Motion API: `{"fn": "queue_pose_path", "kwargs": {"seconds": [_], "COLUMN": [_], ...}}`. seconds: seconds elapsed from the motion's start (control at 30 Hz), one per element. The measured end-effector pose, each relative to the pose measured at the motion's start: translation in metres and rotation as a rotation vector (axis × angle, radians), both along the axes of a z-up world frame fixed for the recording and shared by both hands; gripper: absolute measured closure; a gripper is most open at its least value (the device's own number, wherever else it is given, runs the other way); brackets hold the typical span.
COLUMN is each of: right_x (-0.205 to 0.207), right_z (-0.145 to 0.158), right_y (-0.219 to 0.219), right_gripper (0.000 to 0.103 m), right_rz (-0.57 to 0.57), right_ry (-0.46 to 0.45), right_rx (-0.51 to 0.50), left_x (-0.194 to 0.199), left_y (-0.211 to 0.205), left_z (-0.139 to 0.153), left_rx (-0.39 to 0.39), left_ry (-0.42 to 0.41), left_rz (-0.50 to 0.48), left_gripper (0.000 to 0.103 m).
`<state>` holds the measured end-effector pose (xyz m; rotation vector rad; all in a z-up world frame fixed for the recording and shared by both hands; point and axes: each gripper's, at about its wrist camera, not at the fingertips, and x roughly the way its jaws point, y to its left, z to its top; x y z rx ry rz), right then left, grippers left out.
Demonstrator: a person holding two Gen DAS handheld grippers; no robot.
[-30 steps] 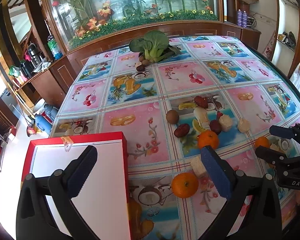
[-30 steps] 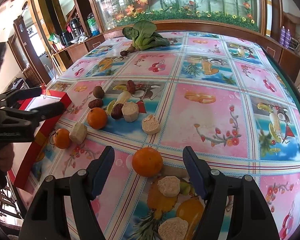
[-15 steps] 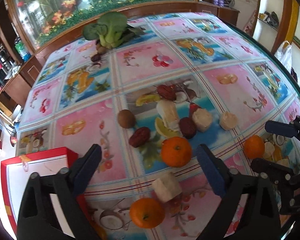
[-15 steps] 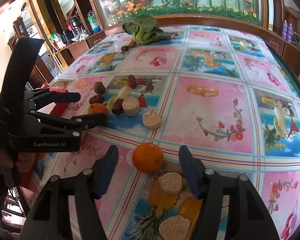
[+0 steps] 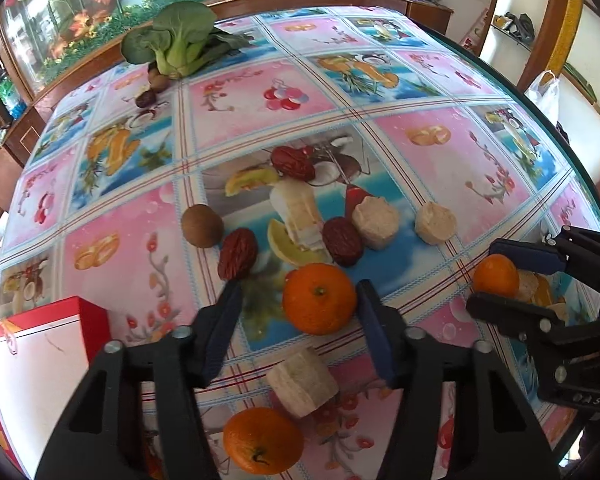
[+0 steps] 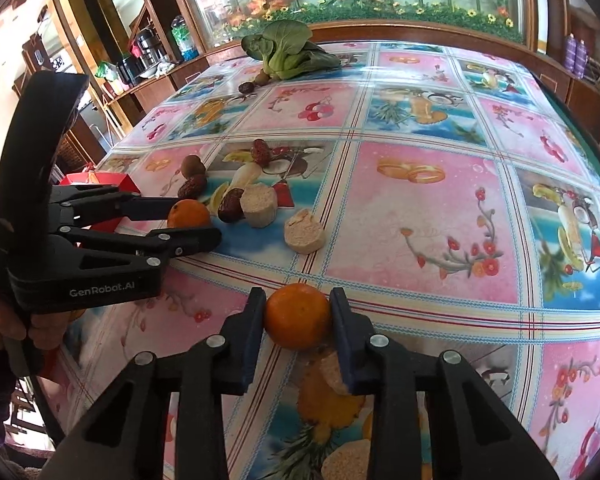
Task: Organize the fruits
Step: 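Close the left tool on a mandarin orange while the right tool grasps another orange, then carry both held oranges over the red-rimmed white tray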
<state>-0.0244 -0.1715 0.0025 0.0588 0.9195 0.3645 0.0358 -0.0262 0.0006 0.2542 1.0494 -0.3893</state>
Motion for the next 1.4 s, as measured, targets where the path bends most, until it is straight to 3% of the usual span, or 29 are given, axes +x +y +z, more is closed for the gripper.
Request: {"fn": "queue_pose_path", "kwargs": {"seconds": [0.23, 0.43, 0.6, 0.77, 0.9, 1.03, 1.2, 1.4], "right_x": [-0.001, -0.005, -0.008, -0.019, -0.037, -0.056, -0.062, -0.051], "right_z": [0.0, 0.008, 0.015, 0.02, 0.028, 0.045, 0.045, 0.03], "right_y": [-0.001, -0.006, -0.012, 0.001, 0.053, 0.122, 0.191, 0.25], "right_gripper": [0.073, 0.073, 0.073, 0.073, 0.073, 0.073, 0.073, 0.073], "right_rz": [-0.009, -0.04, -0.069, -0.078, 0.021, 0.156, 0.251, 0.29], "right_ry": [-0.009, -0.076, -0.12, -0.104, -0.108, -0.142, -0.139, -0.077], "right_rx": [0.008, 0.029, 0.082, 0.156, 0.17, 0.164, 0.137, 0.088], "left_x": [-0.005, -0.01, -0.038, -0.088, -0.128, -0.157, -0.179, -0.195], "left_y": [-0.005, 0.001, 0.031, 0.091, 0.147, 0.192, 0.226, 0.247], "left_z": [0.001, 0.006, 0.049, 0.093, 0.1, 0.084, 0.056, 0.045], "left_rx": [-0.018, -0.033, -0.094, -0.123, -0.095, -0.079, -0.074, -0.064], "left_ry": [-0.003, -0.017, -0.123, -0.253, -0.306, -0.282, -0.237, -0.238], "left_rz": [-0.026, 0.001, 0.065, 0.188, 0.323, 0.411, 0.483, 0.518], "left_gripper": [0.066, 0.068, 0.068, 0.068, 0.068, 0.068, 0.068, 0.068]}}
